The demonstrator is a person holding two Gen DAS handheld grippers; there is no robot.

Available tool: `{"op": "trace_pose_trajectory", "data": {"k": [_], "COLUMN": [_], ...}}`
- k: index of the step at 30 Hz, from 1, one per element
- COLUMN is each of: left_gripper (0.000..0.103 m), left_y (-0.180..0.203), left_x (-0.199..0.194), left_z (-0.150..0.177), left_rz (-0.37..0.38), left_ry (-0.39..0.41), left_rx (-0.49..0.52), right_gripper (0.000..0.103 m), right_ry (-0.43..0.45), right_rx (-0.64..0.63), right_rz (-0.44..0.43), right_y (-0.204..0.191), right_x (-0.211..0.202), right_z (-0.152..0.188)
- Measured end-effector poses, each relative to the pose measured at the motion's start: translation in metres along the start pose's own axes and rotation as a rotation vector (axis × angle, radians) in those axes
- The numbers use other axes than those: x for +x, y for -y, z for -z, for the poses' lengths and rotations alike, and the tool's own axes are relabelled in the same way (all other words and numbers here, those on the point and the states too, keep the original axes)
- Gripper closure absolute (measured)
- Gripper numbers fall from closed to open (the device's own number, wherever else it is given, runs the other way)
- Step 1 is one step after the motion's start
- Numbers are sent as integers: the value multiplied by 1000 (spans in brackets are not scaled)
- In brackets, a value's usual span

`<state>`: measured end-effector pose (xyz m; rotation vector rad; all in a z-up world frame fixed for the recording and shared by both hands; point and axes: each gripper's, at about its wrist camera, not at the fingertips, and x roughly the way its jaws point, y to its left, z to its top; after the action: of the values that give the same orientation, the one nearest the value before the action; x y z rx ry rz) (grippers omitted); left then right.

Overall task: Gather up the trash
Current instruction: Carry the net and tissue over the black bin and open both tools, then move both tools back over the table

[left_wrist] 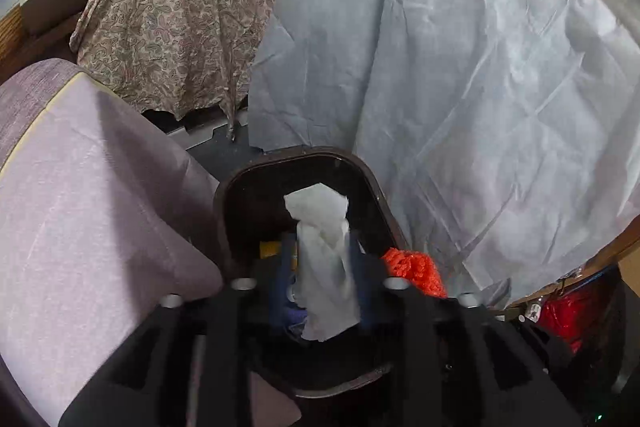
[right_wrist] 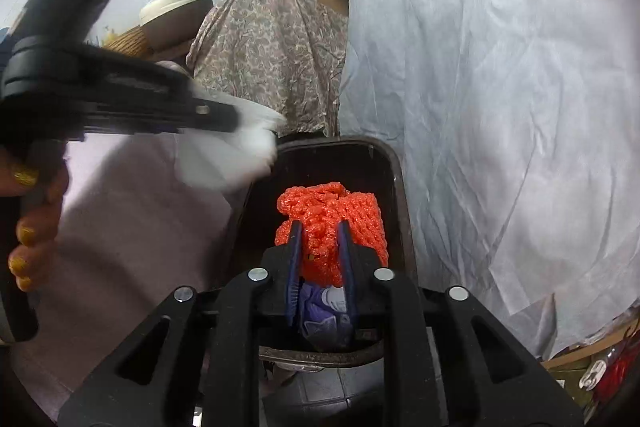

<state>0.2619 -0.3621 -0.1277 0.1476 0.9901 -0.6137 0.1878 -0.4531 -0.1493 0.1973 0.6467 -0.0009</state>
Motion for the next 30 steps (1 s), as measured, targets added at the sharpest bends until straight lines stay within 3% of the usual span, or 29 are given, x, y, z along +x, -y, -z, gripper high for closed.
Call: {"op": "trace_pose_trajectory", "data": {"k": [1, 3, 4, 10, 18, 23, 27, 30], "left_gripper": [41, 35, 34, 21, 16, 14, 13, 11], "left_y": [-1, -1, -3, -4, -17, -39, -56, -84], "left_x": [1, 1, 0, -18, -51, -108, -146, -168], "left_z": [1, 2, 2, 5, 18, 32, 51, 68], "left_rz": [-14, -9, 3, 7, 2, -6, -72, -171], "left_ry": [6, 20, 18, 52, 89, 210, 274, 285], "left_rx": [-5, -26, -35, -47, 7, 35, 109, 155], "right_gripper": [61, 35, 33, 30, 30, 30, 30, 30], "right_ry": [-6, 0, 11, -9, -6, 8, 15, 29], "right_rx": [3, 20, 32, 71, 15, 7, -7, -28], "right_rz": [11, 33, 39, 39, 30, 3, -37, -77], "right_y": [1, 5, 6, 14, -6, -21, -35, -51], "right_x": [3, 4, 3, 3, -2, -11, -18, -27], "right_z": [2, 6, 8, 11, 9, 3, -3, -8]}}
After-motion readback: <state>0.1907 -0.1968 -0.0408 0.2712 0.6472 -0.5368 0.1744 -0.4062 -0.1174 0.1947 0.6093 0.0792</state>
